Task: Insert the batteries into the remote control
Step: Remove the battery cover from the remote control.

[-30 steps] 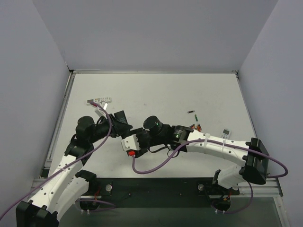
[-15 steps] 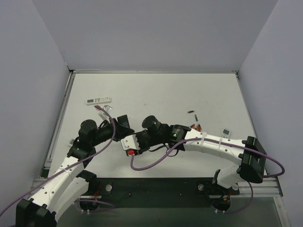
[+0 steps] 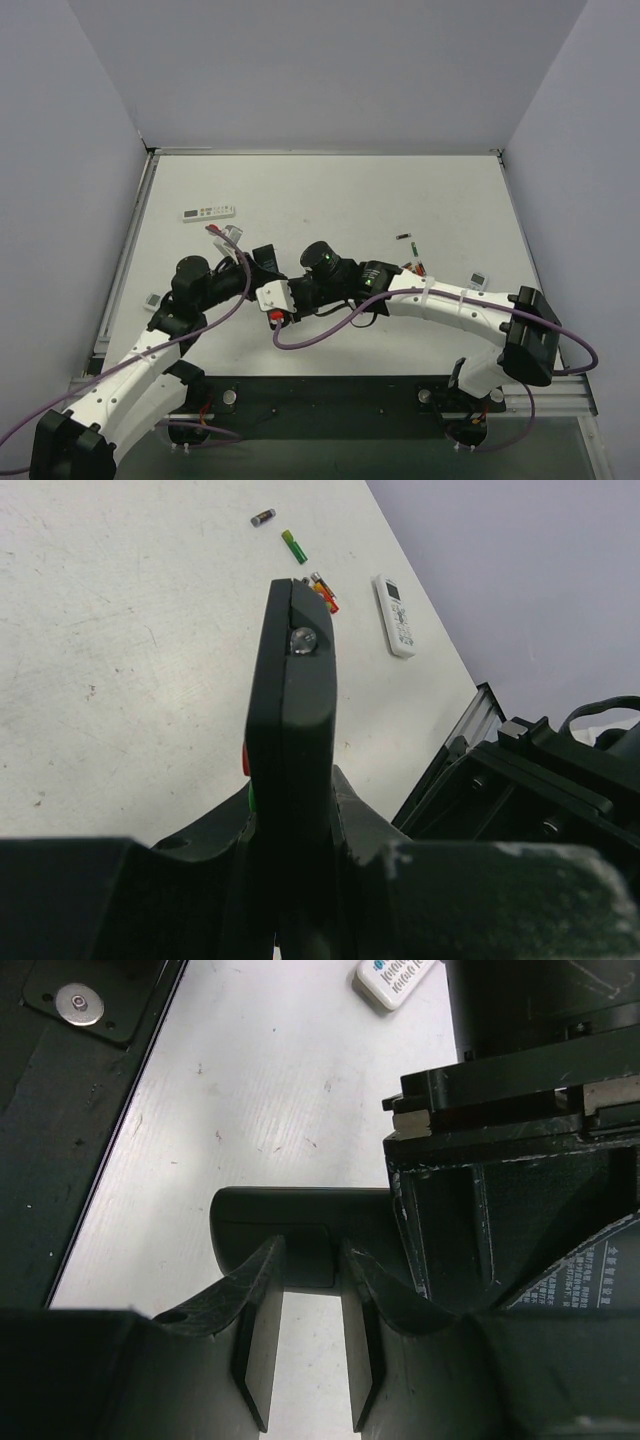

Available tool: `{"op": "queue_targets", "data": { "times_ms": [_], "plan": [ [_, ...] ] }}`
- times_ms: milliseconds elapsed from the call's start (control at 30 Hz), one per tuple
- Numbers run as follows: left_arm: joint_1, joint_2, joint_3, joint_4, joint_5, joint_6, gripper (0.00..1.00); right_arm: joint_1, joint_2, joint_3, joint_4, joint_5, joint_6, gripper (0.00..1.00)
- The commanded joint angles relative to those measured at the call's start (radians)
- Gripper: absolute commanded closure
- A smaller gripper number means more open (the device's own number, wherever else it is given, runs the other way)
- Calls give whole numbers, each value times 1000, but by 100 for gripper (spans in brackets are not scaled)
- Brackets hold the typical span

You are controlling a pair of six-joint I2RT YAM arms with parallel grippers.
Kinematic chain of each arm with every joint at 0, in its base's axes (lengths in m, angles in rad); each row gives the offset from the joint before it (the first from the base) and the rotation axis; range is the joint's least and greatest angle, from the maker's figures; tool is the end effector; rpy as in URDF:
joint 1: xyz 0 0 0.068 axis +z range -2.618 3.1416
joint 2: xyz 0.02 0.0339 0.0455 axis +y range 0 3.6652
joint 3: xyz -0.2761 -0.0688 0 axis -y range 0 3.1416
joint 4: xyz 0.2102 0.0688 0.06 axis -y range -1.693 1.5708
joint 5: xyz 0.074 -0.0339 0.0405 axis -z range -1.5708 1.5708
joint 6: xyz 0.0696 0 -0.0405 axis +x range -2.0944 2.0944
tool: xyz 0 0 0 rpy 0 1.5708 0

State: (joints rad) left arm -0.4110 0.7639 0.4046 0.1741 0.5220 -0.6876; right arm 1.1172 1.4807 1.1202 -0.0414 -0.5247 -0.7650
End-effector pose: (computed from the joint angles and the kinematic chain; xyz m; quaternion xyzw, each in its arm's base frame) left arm 0.1425 -0.0999 0.2620 0.0608 0.7590 -0.4915 0.4226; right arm 0.1161 0.3178 0.3180 -0.7353 0.3587 0.3063 0.4867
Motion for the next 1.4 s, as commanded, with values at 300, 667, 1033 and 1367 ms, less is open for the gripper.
{"op": "queue_targets", "data": {
  "times_ms": [300,667,1033,1367],
  "plan": [
    [-14,110,-18,234,-137,39,100,-42,44,-60,-18,-118,72,82],
    [-28,293,-18,337,-137,43,100,-117,128,-85,34,-132,105,83],
    [-48,564,20,421,-126,65,100,-191,220,-91,113,-170,188,84],
    [-64,652,57,346,-201,99,100,-229,288,-85,150,-163,288,85]
  ]
}}
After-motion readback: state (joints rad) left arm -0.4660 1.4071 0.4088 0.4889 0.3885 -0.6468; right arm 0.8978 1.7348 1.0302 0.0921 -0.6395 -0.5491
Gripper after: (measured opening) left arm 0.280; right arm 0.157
